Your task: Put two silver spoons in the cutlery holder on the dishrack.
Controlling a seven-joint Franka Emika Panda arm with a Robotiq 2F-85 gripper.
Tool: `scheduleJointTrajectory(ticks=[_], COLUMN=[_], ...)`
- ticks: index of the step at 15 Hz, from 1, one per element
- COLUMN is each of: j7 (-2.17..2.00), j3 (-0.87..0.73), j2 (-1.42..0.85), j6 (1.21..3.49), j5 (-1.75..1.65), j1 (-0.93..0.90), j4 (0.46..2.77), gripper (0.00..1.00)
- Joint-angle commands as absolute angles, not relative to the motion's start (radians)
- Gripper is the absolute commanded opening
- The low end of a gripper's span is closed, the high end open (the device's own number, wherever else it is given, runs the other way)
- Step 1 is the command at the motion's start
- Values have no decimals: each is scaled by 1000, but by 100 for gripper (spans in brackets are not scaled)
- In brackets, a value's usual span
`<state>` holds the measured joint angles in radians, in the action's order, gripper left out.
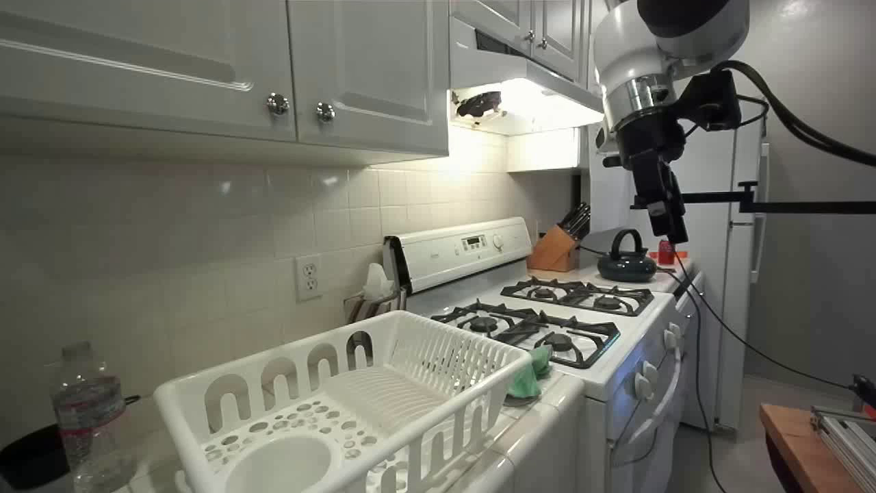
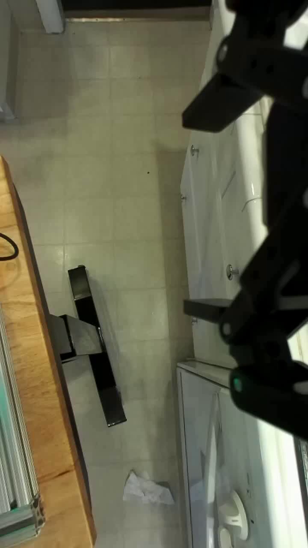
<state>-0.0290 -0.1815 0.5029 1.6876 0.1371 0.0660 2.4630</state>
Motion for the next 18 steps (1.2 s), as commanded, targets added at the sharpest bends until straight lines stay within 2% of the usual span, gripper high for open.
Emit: scheduleJointTrajectory(ticks=[1, 5, 13, 17, 18], j7=[-19, -19, -133, -107, -119], j3=[-159, -159, -162, -166, -163], j2=[500, 500, 279, 156, 226], j6=[1685, 1685, 2080, 2180, 2164], j5=[146, 146, 209, 168, 176], j1=[92, 92, 126, 130, 130], j4=[2461, 2461, 2403, 2336, 2390], gripper=[100, 100, 100, 100, 100])
